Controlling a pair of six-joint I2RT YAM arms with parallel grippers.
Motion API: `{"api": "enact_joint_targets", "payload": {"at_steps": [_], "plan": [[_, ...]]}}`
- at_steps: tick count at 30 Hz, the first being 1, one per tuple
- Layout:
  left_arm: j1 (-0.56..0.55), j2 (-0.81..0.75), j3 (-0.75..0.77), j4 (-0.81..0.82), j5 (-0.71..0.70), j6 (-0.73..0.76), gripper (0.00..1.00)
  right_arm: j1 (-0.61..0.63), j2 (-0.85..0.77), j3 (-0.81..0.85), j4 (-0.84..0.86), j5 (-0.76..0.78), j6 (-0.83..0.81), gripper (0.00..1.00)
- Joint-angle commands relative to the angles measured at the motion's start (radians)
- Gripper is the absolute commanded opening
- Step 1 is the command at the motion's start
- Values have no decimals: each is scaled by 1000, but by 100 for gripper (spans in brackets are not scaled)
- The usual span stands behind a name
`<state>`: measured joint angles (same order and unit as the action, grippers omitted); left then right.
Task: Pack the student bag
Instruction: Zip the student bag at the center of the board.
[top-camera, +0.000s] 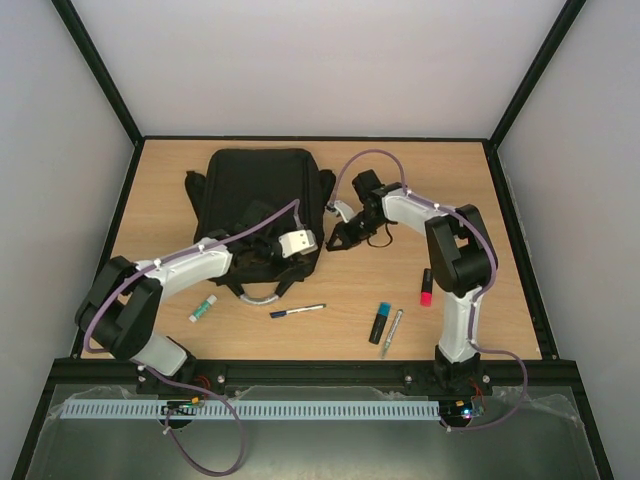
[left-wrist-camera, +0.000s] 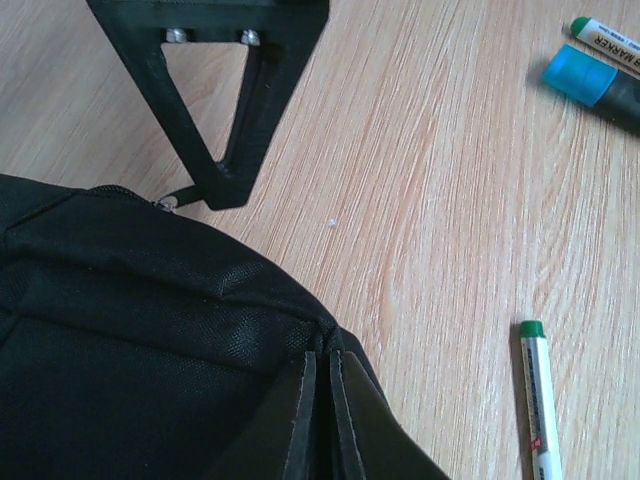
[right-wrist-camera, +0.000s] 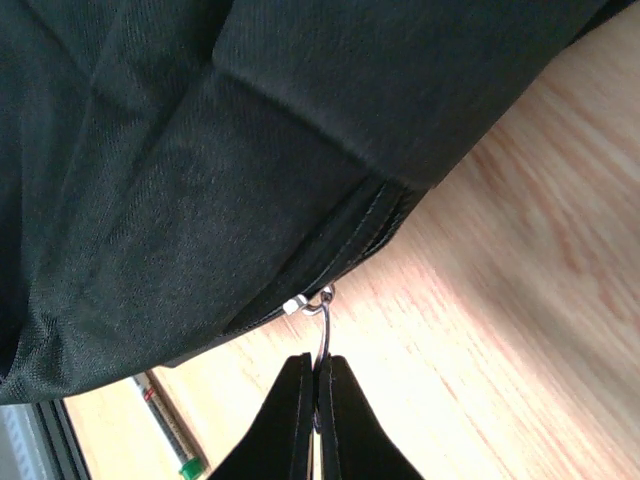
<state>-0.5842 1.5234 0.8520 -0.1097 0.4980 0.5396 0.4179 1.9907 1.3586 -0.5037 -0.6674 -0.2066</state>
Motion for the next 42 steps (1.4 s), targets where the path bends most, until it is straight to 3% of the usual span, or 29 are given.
{"api": "enact_joint_targets", "payload": {"at_steps": [1, 13, 16, 22, 27, 29, 30, 31, 32, 33, 38, 42], "plan": [[19, -40, 19, -103, 40, 39, 2, -19, 28, 55, -37, 42, -29, 1], [28, -48, 19, -113, 39, 34, 3, -36, 91, 140, -31, 82, -23, 2], [33, -49, 23, -112, 18, 17, 4, -36, 80, 141, -36, 97, -20, 9], [76, -76, 96, -180, -24, -27, 36, -51, -25, 119, -79, 118, -37, 27], [142, -81, 233, -250, -33, -90, 64, -73, -123, 143, -148, 131, -78, 32], [192, -71, 297, -271, -21, -135, 97, -74, -152, 184, -174, 150, -102, 36], [231, -65, 329, -286, 25, -160, 99, -74, -166, 213, -186, 149, -115, 39], [273, -58, 354, -294, 81, -187, 99, -75, -179, 247, -206, 126, -139, 55], [309, -50, 376, -293, 100, -228, 99, -77, -197, 269, -216, 95, -165, 88], [338, -35, 397, -299, 90, -271, 99, -77, -220, 277, -210, 70, -187, 99], [434, 121, 608, -505, 30, -275, 99, -77, -286, 312, -138, 88, -153, 99], [532, 133, 606, -448, -39, -344, 99, -77, -261, 339, -144, 132, -137, 99]]}}
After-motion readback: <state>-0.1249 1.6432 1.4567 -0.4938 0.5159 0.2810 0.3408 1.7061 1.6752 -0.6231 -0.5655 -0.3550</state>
